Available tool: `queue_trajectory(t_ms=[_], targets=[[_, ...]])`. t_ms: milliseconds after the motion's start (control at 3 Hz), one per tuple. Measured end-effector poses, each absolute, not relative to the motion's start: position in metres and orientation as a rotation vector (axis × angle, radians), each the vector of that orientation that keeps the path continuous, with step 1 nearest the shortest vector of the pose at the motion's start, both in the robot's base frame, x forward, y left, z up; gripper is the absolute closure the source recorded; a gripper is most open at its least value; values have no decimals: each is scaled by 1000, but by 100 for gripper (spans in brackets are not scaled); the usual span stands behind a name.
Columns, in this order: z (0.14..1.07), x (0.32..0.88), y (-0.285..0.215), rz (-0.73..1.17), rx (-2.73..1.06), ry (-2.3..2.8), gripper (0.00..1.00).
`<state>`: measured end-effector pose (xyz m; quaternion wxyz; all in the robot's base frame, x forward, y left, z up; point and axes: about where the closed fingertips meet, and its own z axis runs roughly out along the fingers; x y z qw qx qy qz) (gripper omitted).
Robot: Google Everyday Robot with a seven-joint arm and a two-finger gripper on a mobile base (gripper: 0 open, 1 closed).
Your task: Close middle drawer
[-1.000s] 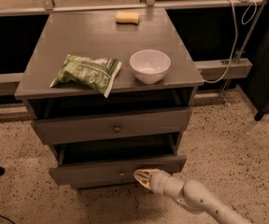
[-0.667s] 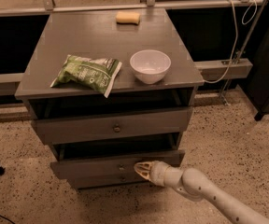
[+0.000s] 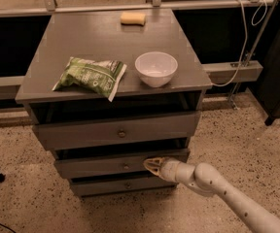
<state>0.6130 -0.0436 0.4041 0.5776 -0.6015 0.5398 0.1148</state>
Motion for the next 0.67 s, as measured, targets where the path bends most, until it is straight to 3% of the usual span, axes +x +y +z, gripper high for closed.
queue_trajectory(t_ms=[667], targets=[[425, 570, -74, 299, -1425, 1207, 100]])
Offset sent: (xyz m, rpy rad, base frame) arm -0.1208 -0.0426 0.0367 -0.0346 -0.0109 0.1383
